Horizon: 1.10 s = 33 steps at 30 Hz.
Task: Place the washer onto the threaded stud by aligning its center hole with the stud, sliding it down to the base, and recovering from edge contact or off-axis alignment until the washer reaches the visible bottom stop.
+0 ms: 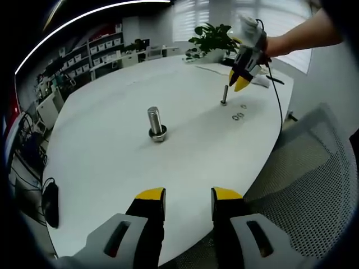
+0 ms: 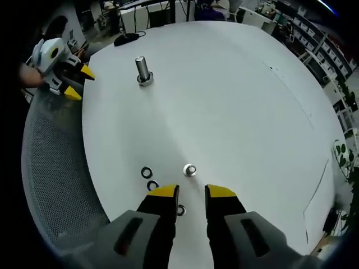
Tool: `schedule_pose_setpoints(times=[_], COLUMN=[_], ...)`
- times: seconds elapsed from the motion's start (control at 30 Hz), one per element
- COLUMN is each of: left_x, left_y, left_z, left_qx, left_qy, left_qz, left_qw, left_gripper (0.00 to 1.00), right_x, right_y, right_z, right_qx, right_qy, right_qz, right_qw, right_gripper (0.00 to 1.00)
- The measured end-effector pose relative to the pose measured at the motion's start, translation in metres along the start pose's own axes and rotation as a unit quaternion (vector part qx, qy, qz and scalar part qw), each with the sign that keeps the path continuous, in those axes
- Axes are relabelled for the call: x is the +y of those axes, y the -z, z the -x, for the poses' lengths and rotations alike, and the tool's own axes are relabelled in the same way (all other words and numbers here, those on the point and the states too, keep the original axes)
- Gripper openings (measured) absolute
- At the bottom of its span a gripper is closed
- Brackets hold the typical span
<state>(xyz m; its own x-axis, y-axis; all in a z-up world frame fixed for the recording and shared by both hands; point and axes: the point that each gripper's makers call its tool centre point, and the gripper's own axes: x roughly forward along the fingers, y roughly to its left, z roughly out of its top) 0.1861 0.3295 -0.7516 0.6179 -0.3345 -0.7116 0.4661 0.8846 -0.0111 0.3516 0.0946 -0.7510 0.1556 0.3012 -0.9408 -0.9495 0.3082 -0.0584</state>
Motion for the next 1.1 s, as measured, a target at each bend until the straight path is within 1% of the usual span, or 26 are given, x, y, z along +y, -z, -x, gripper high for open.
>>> schedule_pose_setpoints(times=[0.03, 0.2, 0.27, 0.4, 0.7, 0.9, 1.1], left_x=[0.0, -0.002, -0.002, -0.002, -0.001, -0.001, -0.001], left_y=[0.0, 0.0, 0.0, -0.001, -0.003, -0.006, -0.007], left_z=[0.0, 0.0, 0.0, 0.0, 0.001, 0.002, 0.002], left_qx=[0.0, 0.001, 0.001, -0.002, -0.008, -0.015, -0.018], left_qy=[0.0, 0.003, 0.004, 0.004, 0.004, 0.003, 0.003], left_qz=[0.0, -0.002, -0.003, -0.003, -0.001, -0.002, -0.003], left_qw=[1.0, 1.0, 1.0, 1.0, 1.0, 0.9999, 0.9998], left_gripper=[0.31, 0.31, 0.31, 0.31, 0.31, 0.31, 0.31], right_x=[0.0, 0.003, 0.005, 0.01, 0.013, 0.014, 0.017], right_y=[0.006, 0.023, 0.03, 0.036, 0.043, 0.046, 0.05], right_z=[0.0, 0.0, -0.002, -0.004, -0.014, -0.018, -0.025], right_qx=[0.008, 0.022, 0.031, 0.042, 0.059, 0.061, 0.07], right_qy=[0.001, 0.005, 0.002, 0.001, 0.002, 0.005, 0.006], right_qz=[-0.002, -0.01, -0.02, -0.018, -0.025, -0.044, -0.045], right_qw=[1.0, 0.9997, 0.9993, 0.999, 0.9979, 0.9971, 0.9965], right_gripper=[0.22, 0.22, 0.23, 0.24, 0.24, 0.24, 0.24])
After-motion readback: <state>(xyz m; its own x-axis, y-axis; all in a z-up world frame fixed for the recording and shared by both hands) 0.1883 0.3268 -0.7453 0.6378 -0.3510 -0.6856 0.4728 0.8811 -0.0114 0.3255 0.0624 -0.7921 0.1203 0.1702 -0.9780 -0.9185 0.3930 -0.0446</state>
